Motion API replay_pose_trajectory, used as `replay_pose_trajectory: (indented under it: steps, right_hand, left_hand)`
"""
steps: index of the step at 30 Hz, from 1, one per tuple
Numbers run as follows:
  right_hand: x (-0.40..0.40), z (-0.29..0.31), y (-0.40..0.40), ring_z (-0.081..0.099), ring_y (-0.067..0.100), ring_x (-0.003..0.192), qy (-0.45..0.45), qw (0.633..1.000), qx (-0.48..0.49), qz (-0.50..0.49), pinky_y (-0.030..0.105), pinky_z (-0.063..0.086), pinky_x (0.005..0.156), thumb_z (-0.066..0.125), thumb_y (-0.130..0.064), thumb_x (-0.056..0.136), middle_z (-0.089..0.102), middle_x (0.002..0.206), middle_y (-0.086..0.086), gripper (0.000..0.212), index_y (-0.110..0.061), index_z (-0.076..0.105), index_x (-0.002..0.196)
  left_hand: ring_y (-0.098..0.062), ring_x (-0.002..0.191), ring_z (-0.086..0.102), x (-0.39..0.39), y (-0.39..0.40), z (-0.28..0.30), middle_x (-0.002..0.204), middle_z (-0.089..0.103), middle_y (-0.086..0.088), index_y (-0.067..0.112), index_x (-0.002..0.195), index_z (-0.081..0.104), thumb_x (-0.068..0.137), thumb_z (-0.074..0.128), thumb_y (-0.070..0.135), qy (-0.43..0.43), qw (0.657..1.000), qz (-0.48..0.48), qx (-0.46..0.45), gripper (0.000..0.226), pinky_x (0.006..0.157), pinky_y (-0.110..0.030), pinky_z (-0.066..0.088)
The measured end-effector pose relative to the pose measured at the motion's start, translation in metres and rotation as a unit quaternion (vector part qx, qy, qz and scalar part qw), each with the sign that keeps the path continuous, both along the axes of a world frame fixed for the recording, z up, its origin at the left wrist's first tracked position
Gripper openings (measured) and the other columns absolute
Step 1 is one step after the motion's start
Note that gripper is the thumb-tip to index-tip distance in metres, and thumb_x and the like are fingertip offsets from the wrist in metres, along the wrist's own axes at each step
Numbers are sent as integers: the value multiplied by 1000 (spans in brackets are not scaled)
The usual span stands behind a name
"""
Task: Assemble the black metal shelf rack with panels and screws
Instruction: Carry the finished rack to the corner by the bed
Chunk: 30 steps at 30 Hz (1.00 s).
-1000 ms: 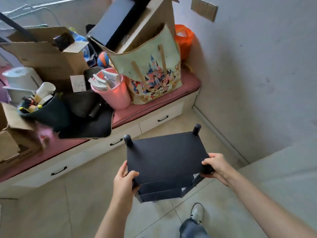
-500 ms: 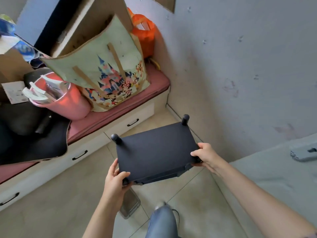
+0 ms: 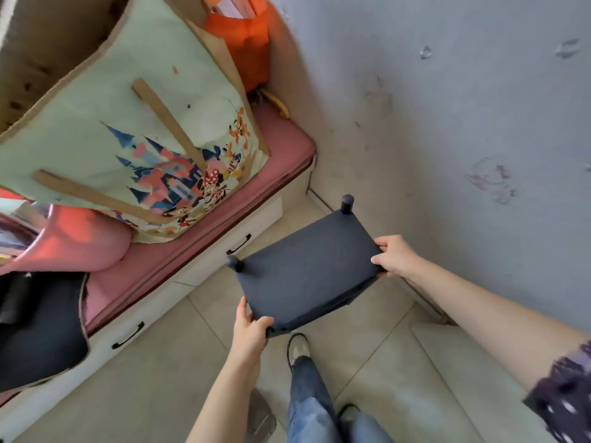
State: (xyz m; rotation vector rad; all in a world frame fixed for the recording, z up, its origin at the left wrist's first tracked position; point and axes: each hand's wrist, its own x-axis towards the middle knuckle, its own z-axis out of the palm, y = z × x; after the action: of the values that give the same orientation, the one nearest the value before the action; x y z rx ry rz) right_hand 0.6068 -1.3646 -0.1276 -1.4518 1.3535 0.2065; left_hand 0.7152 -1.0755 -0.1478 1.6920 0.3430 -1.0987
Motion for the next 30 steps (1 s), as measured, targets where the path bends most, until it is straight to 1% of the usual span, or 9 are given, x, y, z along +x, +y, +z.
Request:
replay_pose_trajectory:
  steps: [3, 6, 9, 15, 18, 21, 23, 27, 30]
  right_hand:
    - [29, -38, -35, 61, 30, 97, 10, 999, -36, -10, 35, 58, 63, 44, 17, 86, 62, 103, 4, 48, -13, 65, 117]
    - [50, -75, -67, 62, 33, 106, 22, 997, -72, -8, 50, 58, 85, 46, 18, 85, 64, 112, 8, 49, -7, 66, 122]
    - [73, -107, -91, 60, 30, 106, 6, 995, -97, 23, 53, 54, 92, 49, 18, 86, 64, 122, 14, 45, -2, 65, 123]
    - [101, -153, -140, 62, 36, 114, -9, 990, -138, 27, 52, 50, 100, 46, 15, 89, 66, 122, 20, 38, 2, 67, 118]
    - [111, -155, -160, 62, 36, 113, -22, 988, -145, 55, 52, 50, 99, 46, 13, 88, 66, 121, 20, 39, 1, 65, 120]
    - [116, -151, -172, 62, 35, 111, -36, 986, -148, 61, 51, 50, 98, 45, 13, 87, 64, 121, 21, 41, 2, 60, 123]
    - [113, -149, -175, 60, 30, 110, -50, 987, -149, 38, 49, 49, 100, 47, 14, 86, 62, 125, 20, 44, 2, 57, 127]
    - [102, -146, -172, 55, 26, 122, -51, 982, -178, 18, 29, 43, 102, 55, 11, 85, 58, 132, 13, 50, -4, 54, 133]
    - [95, -142, -162, 57, 28, 117, -62, 981, -176, -44, 29, 43, 94, 55, 8, 87, 57, 132, 13, 48, -4, 51, 134]
  left_hand:
    - [-12, 98, 61, 15, -36, -31, 129, 58, 13, 33, 152, 27, 90, 48, -11, 1, 1000, -8, 7, 79, 58, -18, 53]
    - [-22, 119, 57, 19, -68, -58, 145, 51, 3, 28, 155, 22, 90, 47, -12, 7, 1000, 4, 20, 80, 86, -32, 56]
    - [-29, 132, 52, 21, -94, -86, 150, 48, -3, 28, 157, 18, 90, 46, -15, 5, 999, 43, 28, 83, 109, -48, 46]
    - [-25, 122, 59, 7, -144, -125, 139, 55, -3, 38, 155, 17, 92, 49, -9, 11, 991, 131, 16, 84, 92, -31, 51]
    - [-17, 117, 61, -6, -166, -131, 136, 56, -1, 43, 152, 17, 93, 54, -2, 12, 985, 169, 8, 83, 91, -28, 50]
    - [-2, 98, 64, -23, -180, -132, 131, 58, 2, 43, 151, 12, 93, 61, 3, 24, 987, 158, 7, 86, 70, -14, 50]
    - [-4, 91, 64, -33, -188, -132, 126, 61, 2, 40, 152, 8, 93, 64, 6, 41, 989, 141, 13, 88, 60, -10, 48]
    - [-8, 92, 60, -33, -193, -114, 129, 61, -6, 25, 153, 12, 93, 60, 5, 55, 993, 99, 37, 80, 60, -12, 44]
    - [-16, 112, 57, -15, -190, -93, 136, 47, -2, 20, 148, 23, 92, 56, 8, -18, 990, 80, 116, 66, 84, -26, 42]
